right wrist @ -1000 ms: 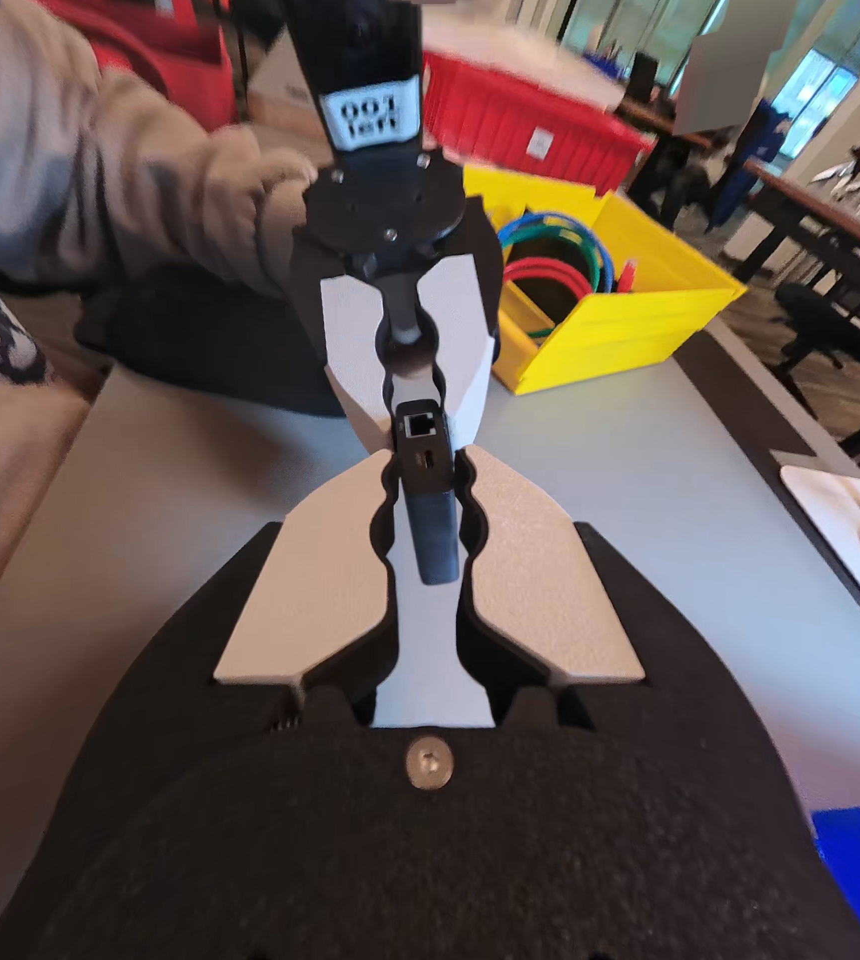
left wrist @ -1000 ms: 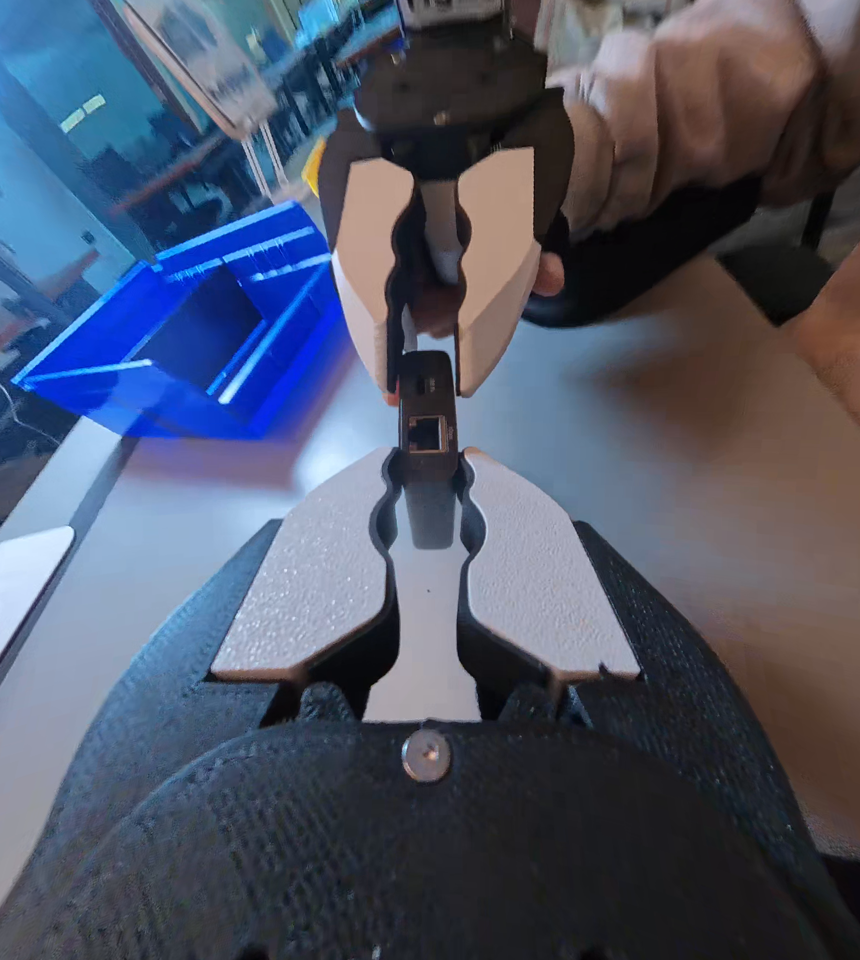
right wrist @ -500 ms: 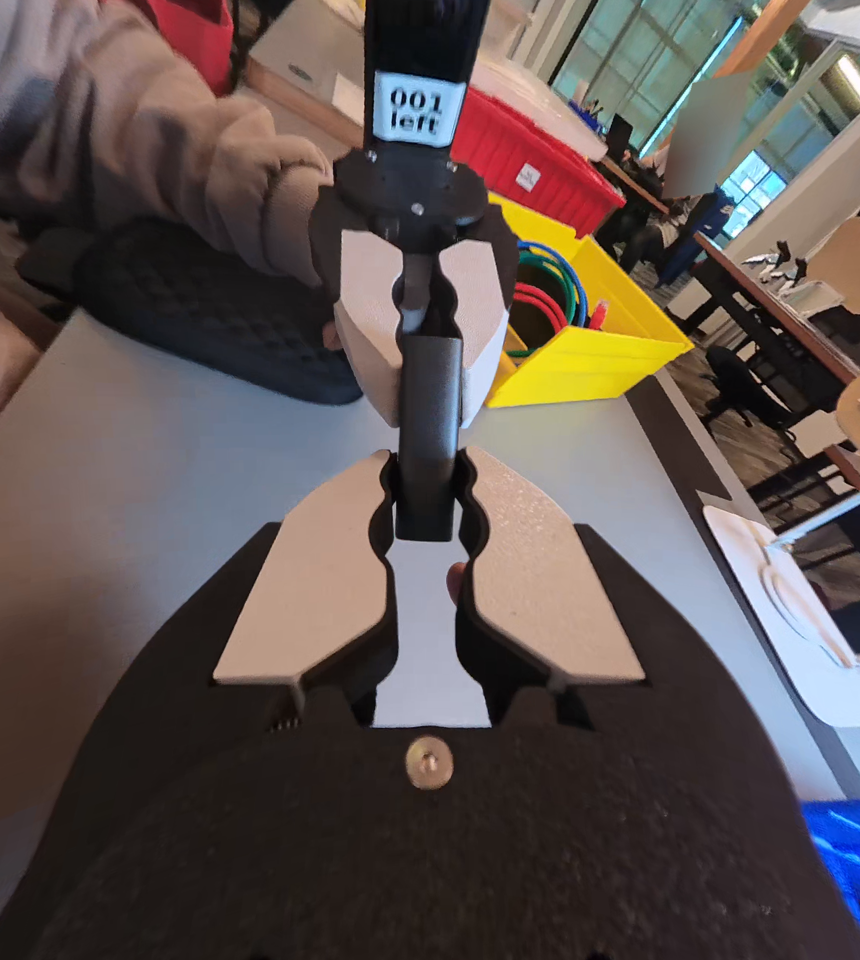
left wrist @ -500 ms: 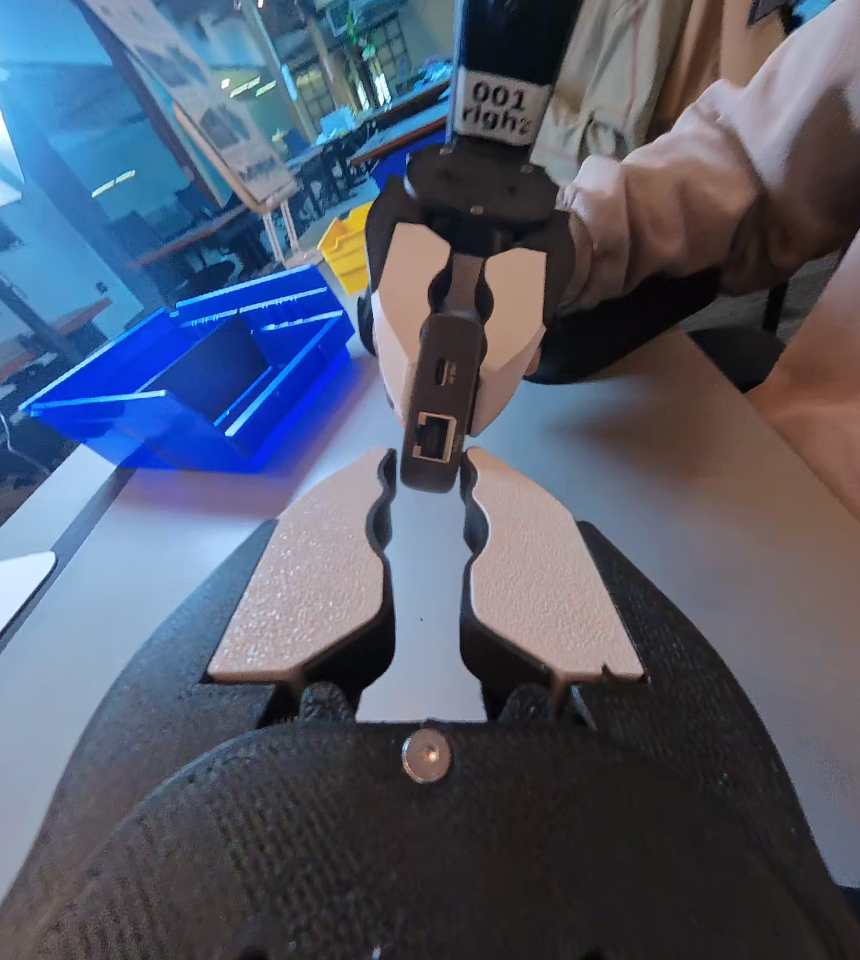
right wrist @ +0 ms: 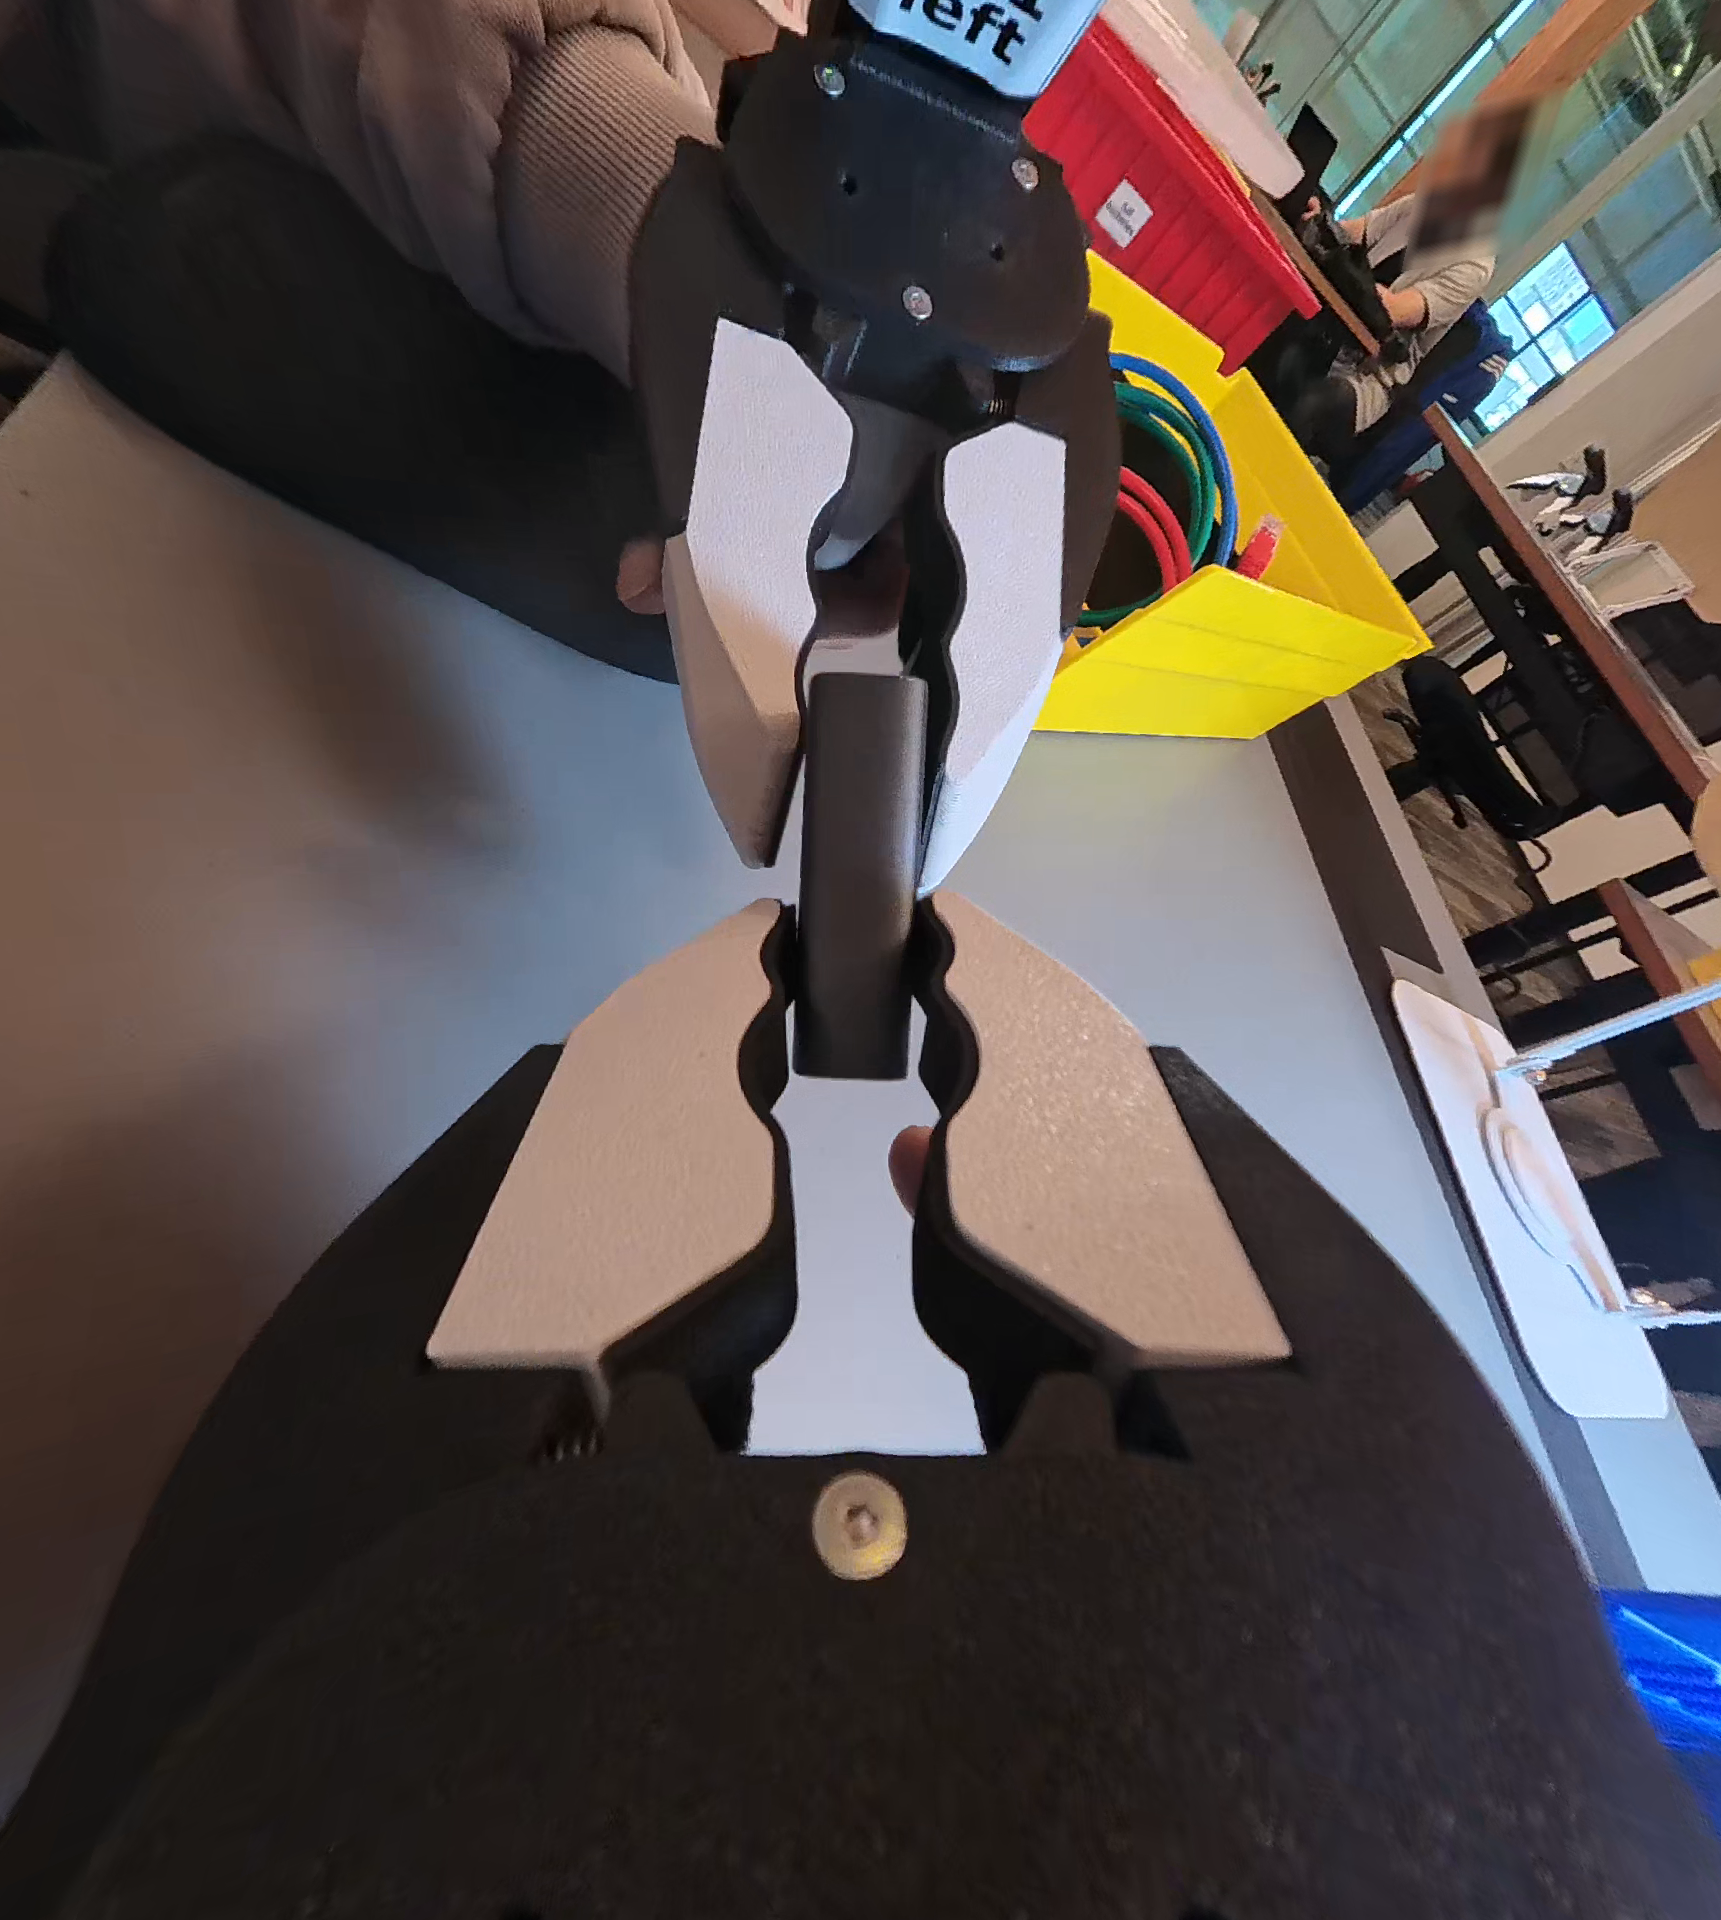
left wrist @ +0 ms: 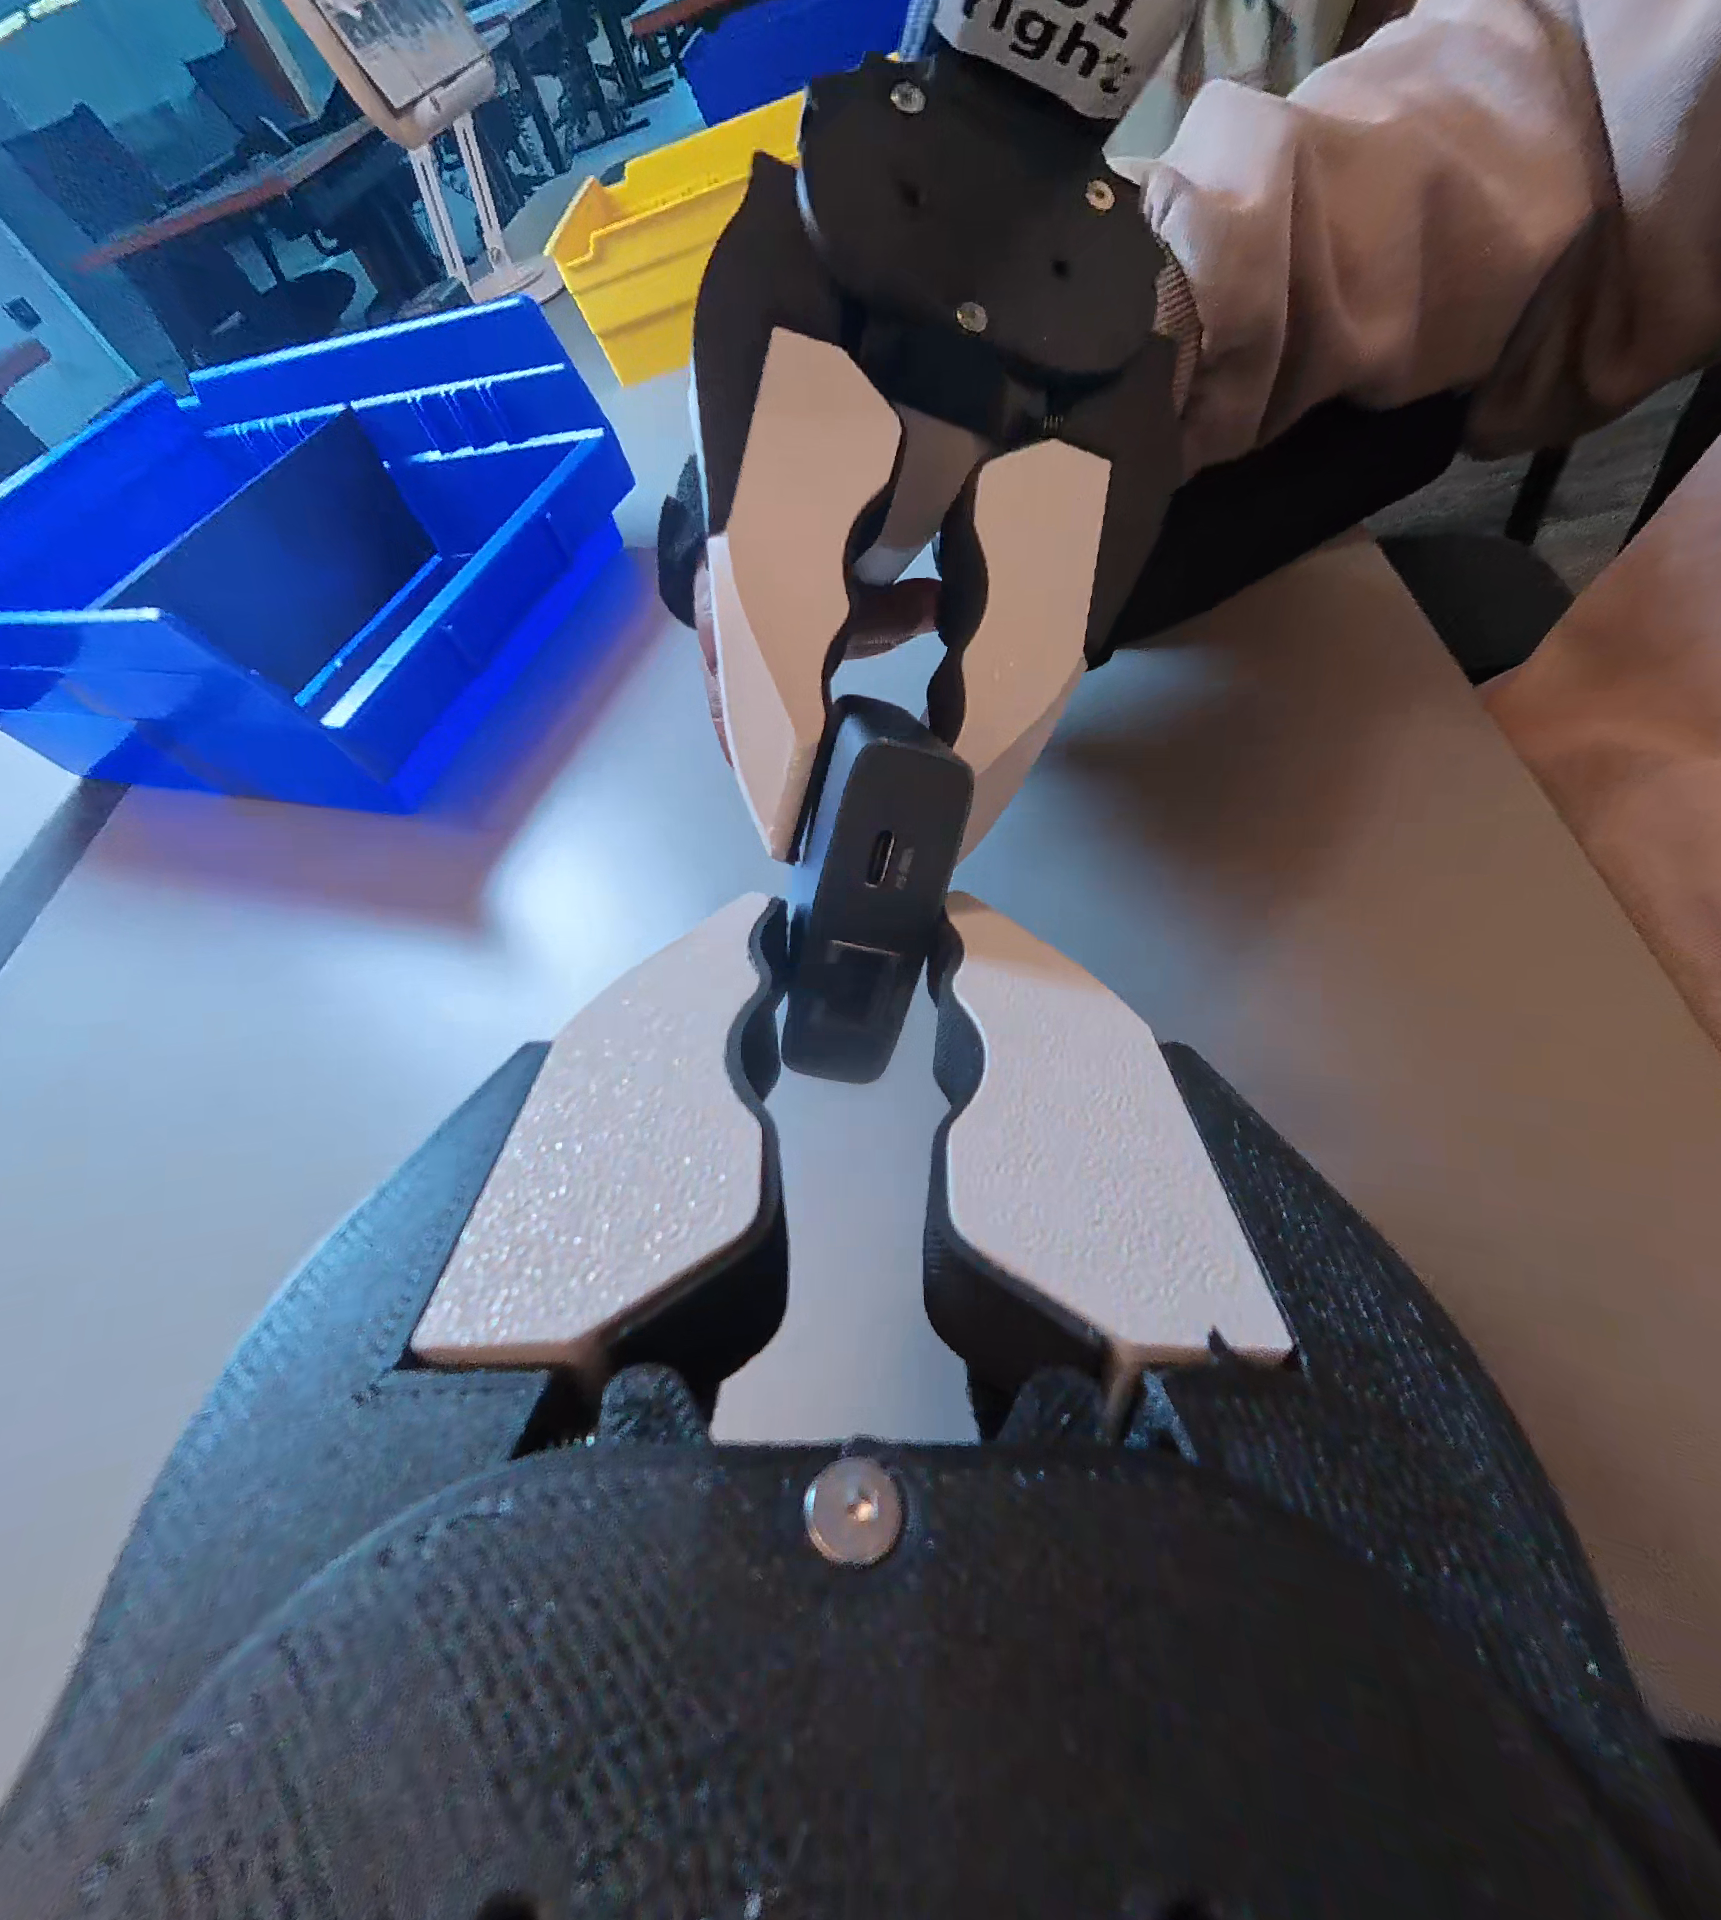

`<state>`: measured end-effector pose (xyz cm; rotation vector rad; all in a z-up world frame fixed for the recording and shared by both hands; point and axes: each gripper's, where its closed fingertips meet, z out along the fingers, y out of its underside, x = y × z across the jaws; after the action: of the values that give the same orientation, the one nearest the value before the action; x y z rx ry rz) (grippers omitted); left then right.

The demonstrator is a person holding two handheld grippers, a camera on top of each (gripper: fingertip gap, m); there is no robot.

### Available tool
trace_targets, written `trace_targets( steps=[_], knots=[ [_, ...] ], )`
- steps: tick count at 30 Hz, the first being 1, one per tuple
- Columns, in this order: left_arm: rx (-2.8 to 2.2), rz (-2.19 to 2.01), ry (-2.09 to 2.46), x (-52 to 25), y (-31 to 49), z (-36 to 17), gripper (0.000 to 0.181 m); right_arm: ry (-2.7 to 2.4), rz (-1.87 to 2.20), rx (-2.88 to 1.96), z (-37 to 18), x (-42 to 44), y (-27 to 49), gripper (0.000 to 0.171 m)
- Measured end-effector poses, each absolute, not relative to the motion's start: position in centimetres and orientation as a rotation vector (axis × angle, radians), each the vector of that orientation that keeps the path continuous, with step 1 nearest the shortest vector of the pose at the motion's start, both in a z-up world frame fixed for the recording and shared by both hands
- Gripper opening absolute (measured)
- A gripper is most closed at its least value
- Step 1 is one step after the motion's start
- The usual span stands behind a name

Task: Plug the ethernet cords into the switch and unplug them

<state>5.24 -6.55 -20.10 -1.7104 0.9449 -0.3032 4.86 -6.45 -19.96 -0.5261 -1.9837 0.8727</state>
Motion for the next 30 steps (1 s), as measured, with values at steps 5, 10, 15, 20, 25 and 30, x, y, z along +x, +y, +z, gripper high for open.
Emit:
trace_targets(
  steps=[5,10,15,20,25,30],
  knots=[
    [-1.665,-0.199,0.976,5.0,-6.3,-19.8,0.023,-1.981,0.892,-0.555,-20.0,4.7,-6.3,0.021],
    [-1.666,-0.152,1.036,4.9,-6.5,-20.5,0.021,-2.020,0.799,-0.549,-21.1,4.6,-6.4,0.022],
    [-1.657,-0.097,1.066,5.0,-6.4,-20.8,0.021,-2.029,0.739,-0.555,-21.5,4.4,-6.2,0.023],
    [-1.608,-0.119,1.038,5.1,-6.6,-19.5,0.022,-1.994,0.778,-0.558,-20.2,4.5,-6.5,0.021],
    [-1.520,-0.168,1.027,5.7,-7.3,-17.8,0.021,-1.951,0.931,-0.569,-18.5,5.0,-7.3,0.021],
    [-1.464,-0.226,1.016,6.1,-7.9,-17.0,0.021,-1.908,1.076,-0.559,-17.9,5.3,-7.8,0.021]
  ],
)
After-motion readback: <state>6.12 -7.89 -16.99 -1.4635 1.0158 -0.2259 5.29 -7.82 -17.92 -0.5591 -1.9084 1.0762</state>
